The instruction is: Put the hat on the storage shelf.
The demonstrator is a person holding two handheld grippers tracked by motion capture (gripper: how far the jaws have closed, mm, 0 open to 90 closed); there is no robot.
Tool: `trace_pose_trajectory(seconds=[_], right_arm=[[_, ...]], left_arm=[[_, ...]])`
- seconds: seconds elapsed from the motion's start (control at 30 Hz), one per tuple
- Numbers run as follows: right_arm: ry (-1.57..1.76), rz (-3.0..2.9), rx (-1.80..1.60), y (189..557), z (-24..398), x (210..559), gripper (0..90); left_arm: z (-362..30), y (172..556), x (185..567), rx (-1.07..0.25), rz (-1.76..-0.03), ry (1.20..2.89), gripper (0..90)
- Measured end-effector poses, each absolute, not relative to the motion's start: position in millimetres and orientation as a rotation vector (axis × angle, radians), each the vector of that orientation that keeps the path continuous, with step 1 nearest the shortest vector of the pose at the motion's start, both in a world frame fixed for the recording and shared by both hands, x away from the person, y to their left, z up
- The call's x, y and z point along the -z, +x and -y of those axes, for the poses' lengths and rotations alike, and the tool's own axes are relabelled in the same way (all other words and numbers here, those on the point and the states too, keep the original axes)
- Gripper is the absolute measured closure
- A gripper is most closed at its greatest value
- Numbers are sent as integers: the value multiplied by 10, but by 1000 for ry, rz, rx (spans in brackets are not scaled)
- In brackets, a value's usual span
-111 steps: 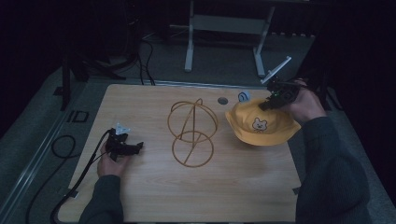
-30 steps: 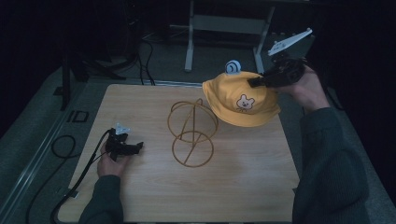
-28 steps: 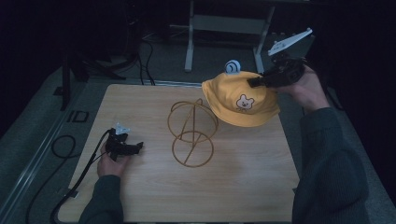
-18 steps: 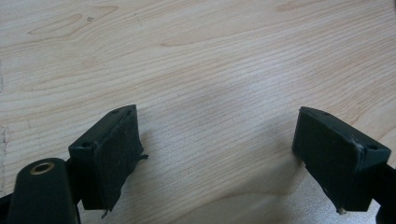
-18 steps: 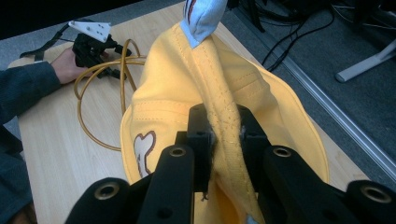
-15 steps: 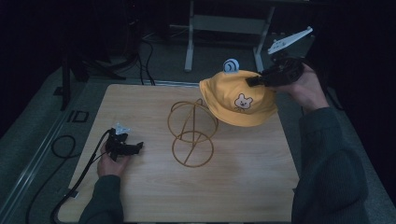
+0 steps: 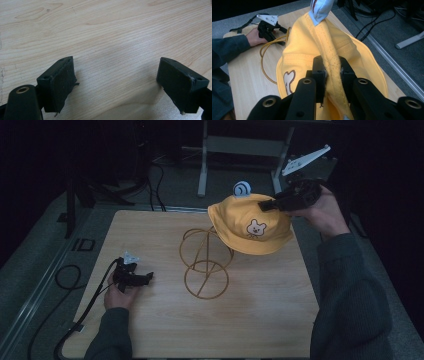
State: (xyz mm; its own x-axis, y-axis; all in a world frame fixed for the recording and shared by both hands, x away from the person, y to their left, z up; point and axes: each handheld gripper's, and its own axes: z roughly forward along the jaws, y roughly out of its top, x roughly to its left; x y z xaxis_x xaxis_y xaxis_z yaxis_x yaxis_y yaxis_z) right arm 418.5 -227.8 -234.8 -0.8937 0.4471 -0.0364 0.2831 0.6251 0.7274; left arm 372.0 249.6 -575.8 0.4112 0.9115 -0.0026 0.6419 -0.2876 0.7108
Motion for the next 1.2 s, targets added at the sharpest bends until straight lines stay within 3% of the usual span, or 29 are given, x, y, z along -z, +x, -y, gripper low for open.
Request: trace_pose_trajectory(seconds=[0.67,1.2], right_arm=[[540,-2655,-1145,4144,2096,2291,799],[458,-2718,-1118,4149,1661,2359,799]], left_arm=[[-2497,3720,5757,-545,-1314,2035,149],[-2496,3720,5757,-545,-1315,2033,149]])
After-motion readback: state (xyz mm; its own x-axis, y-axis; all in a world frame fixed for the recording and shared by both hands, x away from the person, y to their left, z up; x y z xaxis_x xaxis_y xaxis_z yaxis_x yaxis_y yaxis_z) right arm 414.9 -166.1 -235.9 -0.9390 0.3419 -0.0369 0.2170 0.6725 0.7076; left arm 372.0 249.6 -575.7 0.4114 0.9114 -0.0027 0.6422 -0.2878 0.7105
